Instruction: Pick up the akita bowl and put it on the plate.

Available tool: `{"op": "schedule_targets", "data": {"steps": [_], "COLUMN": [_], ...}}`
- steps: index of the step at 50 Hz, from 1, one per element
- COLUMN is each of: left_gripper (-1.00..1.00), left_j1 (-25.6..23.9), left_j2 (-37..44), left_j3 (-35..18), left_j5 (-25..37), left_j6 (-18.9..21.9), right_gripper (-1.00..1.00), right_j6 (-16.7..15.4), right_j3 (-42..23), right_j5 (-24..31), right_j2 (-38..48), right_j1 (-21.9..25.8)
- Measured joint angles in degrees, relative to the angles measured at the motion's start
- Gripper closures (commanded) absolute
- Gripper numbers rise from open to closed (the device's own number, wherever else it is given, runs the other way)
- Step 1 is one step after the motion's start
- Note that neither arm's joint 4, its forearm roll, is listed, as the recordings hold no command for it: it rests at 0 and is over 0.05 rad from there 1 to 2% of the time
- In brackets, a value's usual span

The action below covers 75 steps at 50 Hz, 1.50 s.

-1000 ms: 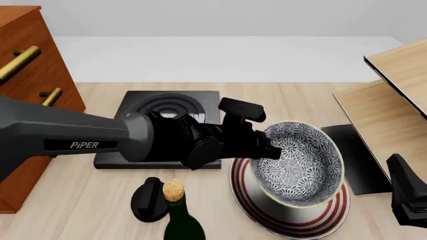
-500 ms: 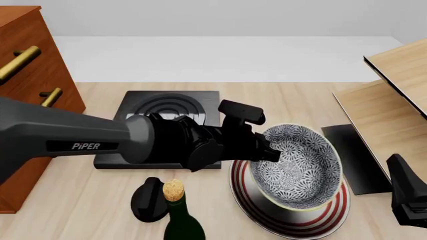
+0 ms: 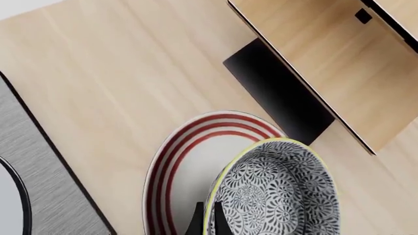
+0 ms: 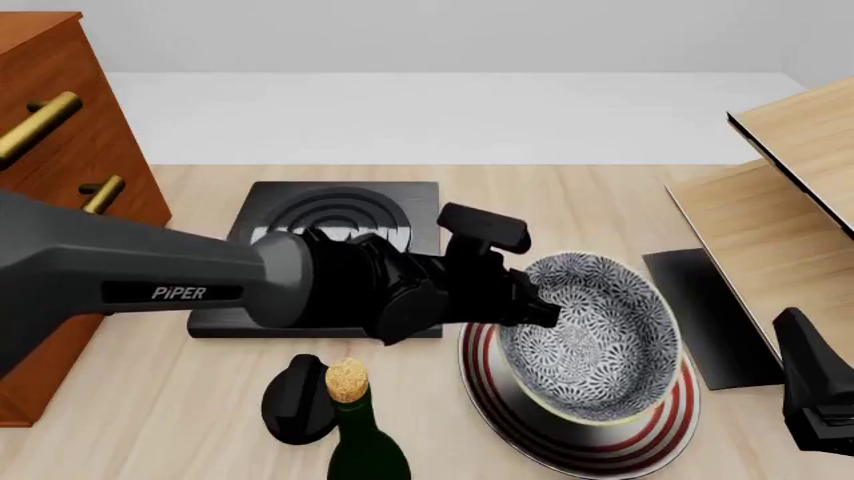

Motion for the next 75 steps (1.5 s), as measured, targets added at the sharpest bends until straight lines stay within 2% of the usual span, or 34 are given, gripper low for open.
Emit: {"op": "schedule_targets", "data": {"steps": [18,19,44,75], "left_gripper": [1.00,-1.00,-1.00,-1.00], "left_j1": [0.5,0.6,0.9,2.5], "left_j2": [0.9,0.9,-1.2,-13.2], "left_j3": [-0.4,-0.4,-1.3,-1.1], "left_j5": [0.3,0.3,2.1,8.0], "left_j6": [0.8,0.8,2.7,5.7], "right_gripper": [-1.00,-1.00,-1.00,-1.00], "right_j6": [0.0,0.0,0.0,0.0], "right_j3": [0.0,0.0,0.0,0.0], "right_j5": [0.0,0.0,0.0,0.0], "right_j2": [0.0,0.0,0.0,0.0], "right_j1": [0.0,0.0,0.0,0.0]}}
